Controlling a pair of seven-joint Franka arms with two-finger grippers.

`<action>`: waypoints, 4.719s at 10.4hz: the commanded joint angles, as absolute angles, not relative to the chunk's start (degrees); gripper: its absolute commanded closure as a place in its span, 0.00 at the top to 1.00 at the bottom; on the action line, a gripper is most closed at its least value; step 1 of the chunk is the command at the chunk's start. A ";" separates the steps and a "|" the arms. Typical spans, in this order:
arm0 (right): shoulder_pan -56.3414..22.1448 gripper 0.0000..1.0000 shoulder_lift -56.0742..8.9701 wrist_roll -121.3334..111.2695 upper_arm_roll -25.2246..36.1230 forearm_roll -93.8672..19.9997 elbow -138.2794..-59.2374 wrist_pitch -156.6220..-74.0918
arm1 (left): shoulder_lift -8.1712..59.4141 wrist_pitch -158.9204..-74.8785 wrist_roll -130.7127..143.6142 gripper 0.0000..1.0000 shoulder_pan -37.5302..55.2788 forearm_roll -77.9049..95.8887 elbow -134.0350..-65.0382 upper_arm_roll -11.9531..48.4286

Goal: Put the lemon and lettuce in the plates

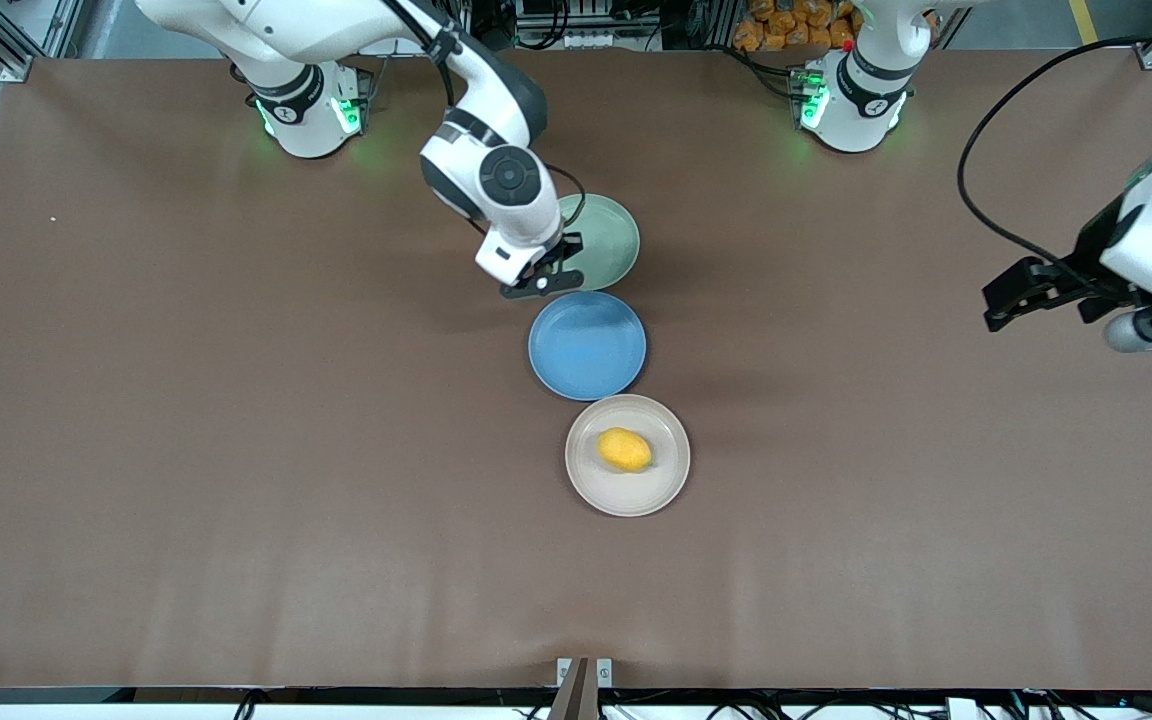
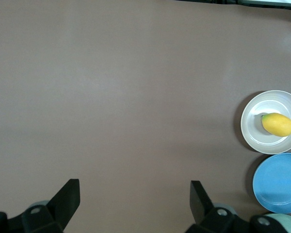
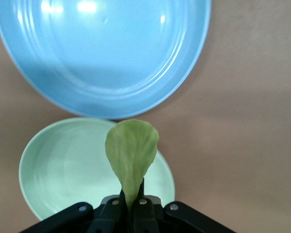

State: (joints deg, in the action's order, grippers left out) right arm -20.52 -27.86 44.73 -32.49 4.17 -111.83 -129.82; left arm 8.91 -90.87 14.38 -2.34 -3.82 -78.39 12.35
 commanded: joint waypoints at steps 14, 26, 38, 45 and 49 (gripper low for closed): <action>-12.32 1.00 -30.77 58.88 -42.88 11.60 -101.88 -114.73 | -0.44 -90.62 6.77 1.00 -3.26 -0.88 -88.42 12.57; -3.95 1.00 -23.65 32.11 -23.75 11.25 -88.42 -99.14 | 0.97 -90.44 6.77 1.00 1.05 -0.79 -86.14 8.26; -3.96 1.00 -17.94 9.93 -5.89 3.95 -76.55 -87.80 | 0.88 -90.44 6.68 1.00 0.70 -0.88 -85.78 8.26; -2.82 1.00 -11.88 10.02 -4.04 4.04 -71.99 -80.69 | 0.79 -90.35 6.68 1.00 0.62 -0.79 -85.78 8.26; -1.58 1.00 -8.18 10.63 -3.43 3.52 -73.20 -78.14 | 0.70 -90.26 6.68 1.00 0.62 -0.70 -85.78 8.26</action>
